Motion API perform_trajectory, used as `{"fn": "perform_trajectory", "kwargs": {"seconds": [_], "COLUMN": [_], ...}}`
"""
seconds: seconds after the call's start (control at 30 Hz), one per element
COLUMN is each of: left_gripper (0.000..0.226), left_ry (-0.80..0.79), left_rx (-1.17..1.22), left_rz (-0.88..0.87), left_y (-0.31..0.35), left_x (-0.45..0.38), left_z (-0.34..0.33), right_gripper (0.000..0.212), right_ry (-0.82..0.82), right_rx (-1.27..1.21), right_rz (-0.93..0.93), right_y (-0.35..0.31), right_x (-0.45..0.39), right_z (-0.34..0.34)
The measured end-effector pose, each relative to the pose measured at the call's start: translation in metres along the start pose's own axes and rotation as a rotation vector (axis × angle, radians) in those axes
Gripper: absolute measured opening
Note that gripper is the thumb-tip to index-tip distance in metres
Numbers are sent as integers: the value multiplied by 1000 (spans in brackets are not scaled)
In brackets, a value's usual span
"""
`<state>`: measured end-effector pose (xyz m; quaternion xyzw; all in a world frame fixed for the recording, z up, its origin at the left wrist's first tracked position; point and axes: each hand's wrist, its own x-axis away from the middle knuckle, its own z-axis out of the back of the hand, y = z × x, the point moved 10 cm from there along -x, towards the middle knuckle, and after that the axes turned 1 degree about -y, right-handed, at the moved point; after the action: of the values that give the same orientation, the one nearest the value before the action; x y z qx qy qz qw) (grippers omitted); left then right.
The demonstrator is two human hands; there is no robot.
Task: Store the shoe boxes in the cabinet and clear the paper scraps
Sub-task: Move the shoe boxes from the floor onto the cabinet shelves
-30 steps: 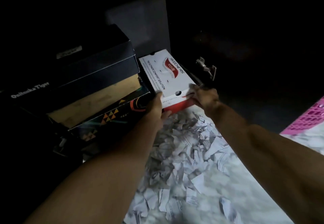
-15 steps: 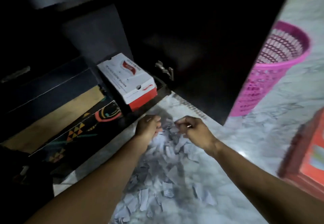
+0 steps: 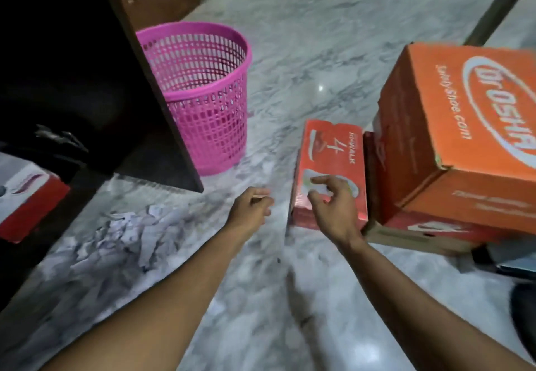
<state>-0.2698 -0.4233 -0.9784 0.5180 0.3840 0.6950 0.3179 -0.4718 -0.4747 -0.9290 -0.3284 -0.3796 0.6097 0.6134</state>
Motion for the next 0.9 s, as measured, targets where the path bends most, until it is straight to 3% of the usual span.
{"fn": "perform_trajectory", "kwargs": {"seconds": [0.1, 0.27, 0.37, 0.53, 0.8, 0.87, 0.9], "left_gripper": [40, 81, 72, 37, 34, 26, 27], "left_ry": [-51, -126, -129, -68, 20, 16, 15], "left_rx": [-34, -32, -18, 84, 230, 222, 218], "left_rz": [42, 131, 99, -11, 29, 15, 14], "left_y": [-4, -43, -49, -26, -41, -41, -41], "left_x": [-15, -58, -62, -28, -4, 4, 11], "left_z": [-43, -85, -94, -85, -19, 0, 15], "right_gripper": [53, 78, 81, 70, 34, 48, 74], "right_ry": [72, -20, -16, 57, 104, 101, 77], "right_rx": [129, 350, 345, 283, -86, -181, -249], "right_rz": [-148, -299, -345, -291, -344, -406, -445], "right_y": [29, 53, 53, 51, 63, 73, 75], "right_x": [-6, -19, -25, -24, -1, 3, 5], "right_z": [30, 35, 37, 48, 38, 37, 32]}}
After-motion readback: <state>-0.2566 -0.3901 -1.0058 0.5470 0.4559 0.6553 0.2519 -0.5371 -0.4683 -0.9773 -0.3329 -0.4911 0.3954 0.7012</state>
